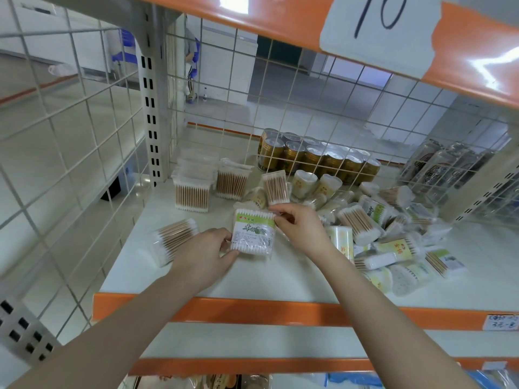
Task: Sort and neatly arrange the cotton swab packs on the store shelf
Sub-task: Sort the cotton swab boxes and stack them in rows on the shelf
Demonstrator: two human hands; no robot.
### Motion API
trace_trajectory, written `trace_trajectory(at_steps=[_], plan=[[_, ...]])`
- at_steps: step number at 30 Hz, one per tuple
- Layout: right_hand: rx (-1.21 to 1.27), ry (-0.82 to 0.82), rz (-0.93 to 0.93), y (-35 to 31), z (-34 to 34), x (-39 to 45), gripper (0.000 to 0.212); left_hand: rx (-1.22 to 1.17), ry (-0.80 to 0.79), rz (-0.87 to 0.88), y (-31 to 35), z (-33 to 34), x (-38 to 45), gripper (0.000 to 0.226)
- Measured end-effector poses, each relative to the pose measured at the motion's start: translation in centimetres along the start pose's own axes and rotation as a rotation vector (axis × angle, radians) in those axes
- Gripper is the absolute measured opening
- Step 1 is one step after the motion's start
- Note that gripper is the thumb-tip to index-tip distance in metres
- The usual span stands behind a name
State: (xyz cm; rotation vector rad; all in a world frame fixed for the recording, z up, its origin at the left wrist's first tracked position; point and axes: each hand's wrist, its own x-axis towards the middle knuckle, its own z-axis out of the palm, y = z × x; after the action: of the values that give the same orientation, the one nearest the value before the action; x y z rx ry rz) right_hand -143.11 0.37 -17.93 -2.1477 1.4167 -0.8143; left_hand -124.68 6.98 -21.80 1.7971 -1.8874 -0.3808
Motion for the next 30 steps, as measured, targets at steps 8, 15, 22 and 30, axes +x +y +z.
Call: trace_trajectory(at_steps=[8,15,22,30], plan=[[0.01,0.005,-0.022,-0.3,0.0,-0.1,0.025,0.013,-0.002,-0.001,0.2,-0.2,-0.3,0.029],[0.051,-0.005,0.001,-0.5,0.0,-0.3,0.024,0.03,0.013,-0.002,0.1,-0.3,-0.3,0.029],[0.103,-0.046,0.037,-0.7,-0.1,-0.4,0.017,0.091,0.013,0.021,0.1,-0.7,-0.3,0.029],[0.086,-0.002,0.031,-0.4,-0.2,-1.1,0.018,0.135,0.026,0.04,-0.3,-1.1,0.2,0.033]])
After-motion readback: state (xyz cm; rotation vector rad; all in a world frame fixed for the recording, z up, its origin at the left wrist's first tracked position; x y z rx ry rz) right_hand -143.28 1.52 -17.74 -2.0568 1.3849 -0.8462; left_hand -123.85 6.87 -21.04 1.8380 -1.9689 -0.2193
